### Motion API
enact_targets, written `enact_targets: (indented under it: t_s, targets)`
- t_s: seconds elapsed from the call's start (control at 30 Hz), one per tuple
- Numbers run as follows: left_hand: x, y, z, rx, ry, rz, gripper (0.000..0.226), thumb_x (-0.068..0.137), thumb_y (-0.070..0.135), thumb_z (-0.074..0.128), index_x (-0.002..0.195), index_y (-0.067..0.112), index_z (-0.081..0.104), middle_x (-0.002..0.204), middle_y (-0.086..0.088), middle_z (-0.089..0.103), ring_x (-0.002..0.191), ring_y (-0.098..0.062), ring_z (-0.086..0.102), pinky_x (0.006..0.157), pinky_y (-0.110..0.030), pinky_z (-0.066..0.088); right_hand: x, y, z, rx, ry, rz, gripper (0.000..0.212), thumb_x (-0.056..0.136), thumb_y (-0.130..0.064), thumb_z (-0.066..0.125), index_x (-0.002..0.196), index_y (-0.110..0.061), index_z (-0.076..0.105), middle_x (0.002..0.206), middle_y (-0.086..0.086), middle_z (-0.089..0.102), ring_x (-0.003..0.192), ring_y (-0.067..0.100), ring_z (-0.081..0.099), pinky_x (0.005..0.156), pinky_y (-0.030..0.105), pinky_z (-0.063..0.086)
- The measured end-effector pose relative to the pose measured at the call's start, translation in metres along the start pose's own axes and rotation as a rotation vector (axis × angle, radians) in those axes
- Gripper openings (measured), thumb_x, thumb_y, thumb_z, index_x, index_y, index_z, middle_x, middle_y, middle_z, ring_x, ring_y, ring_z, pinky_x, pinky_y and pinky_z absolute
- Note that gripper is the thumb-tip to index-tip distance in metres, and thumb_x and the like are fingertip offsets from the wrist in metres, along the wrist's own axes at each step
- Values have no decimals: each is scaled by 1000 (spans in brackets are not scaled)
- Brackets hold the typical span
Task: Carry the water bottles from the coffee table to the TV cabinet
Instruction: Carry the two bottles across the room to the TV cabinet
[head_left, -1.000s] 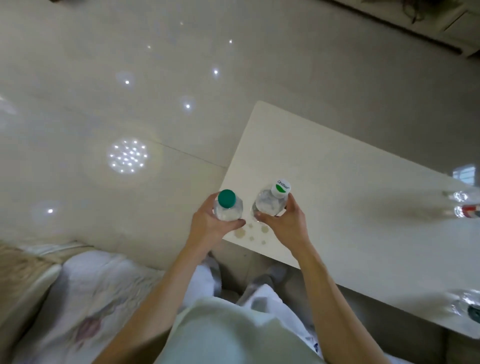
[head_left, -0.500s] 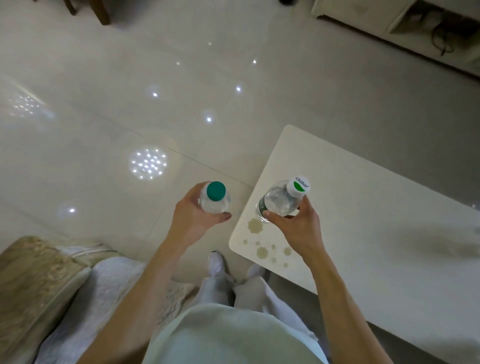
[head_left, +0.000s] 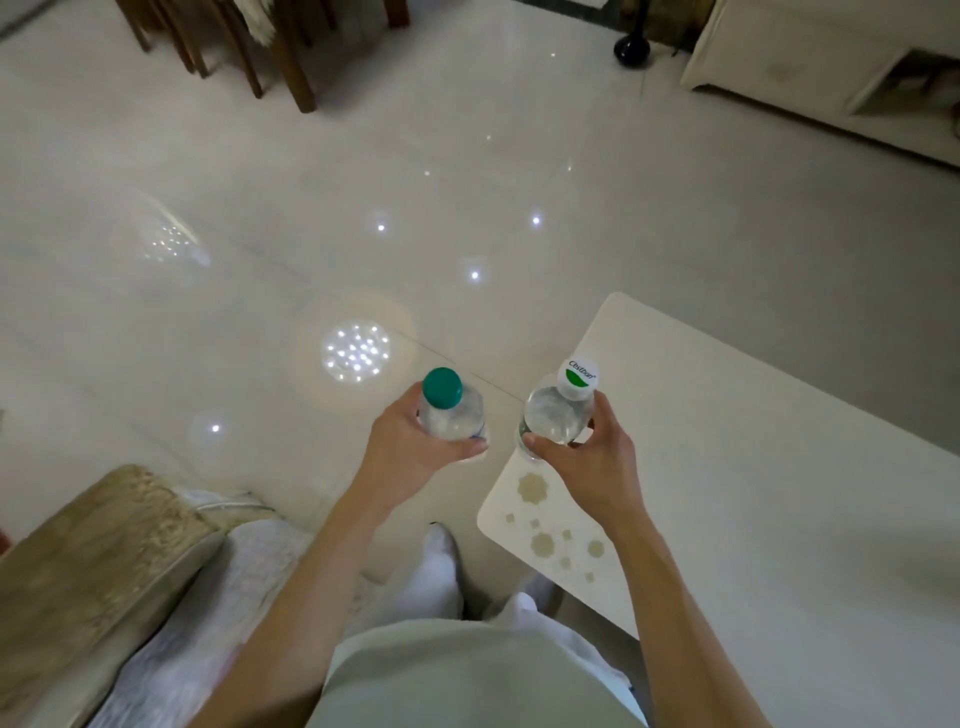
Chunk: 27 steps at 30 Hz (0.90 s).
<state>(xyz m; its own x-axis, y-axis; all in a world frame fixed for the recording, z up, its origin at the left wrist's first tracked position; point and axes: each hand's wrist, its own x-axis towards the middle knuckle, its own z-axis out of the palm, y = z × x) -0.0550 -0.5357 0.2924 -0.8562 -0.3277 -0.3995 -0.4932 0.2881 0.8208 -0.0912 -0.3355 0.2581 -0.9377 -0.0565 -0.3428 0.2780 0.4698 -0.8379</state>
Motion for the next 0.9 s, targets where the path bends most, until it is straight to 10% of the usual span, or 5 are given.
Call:
enact_targets:
  t_s: [0.4,0.67,0.9]
  targets:
    - [64,-12,-101,-136,29,32,68,58,27,90,119,25,58,104,12,65,96,-7,61,76,-14,45,28,-80,89,-45,19,-4,63,72,-37,83,126,-33,50,116,-14,59,108,18,62,96,38,51]
    - [154,-32,-222,-138,-102,98,66,56,26,91,114,28,60,96,20,65,91,-4,64,71,-7,48,63,-160,209,-7,156,77,69,75,-32,82,134,-24,48,118,-9,59,102,10,56,87,22,41]
    - [198,-26,-298,-163,-98,154,64,56,23,91,112,28,60,96,22,63,88,4,61,66,-1,44,83,-220,251,11,196,38,61,72,-32,83,125,-33,53,104,-25,57,81,-29,53,71,7,41]
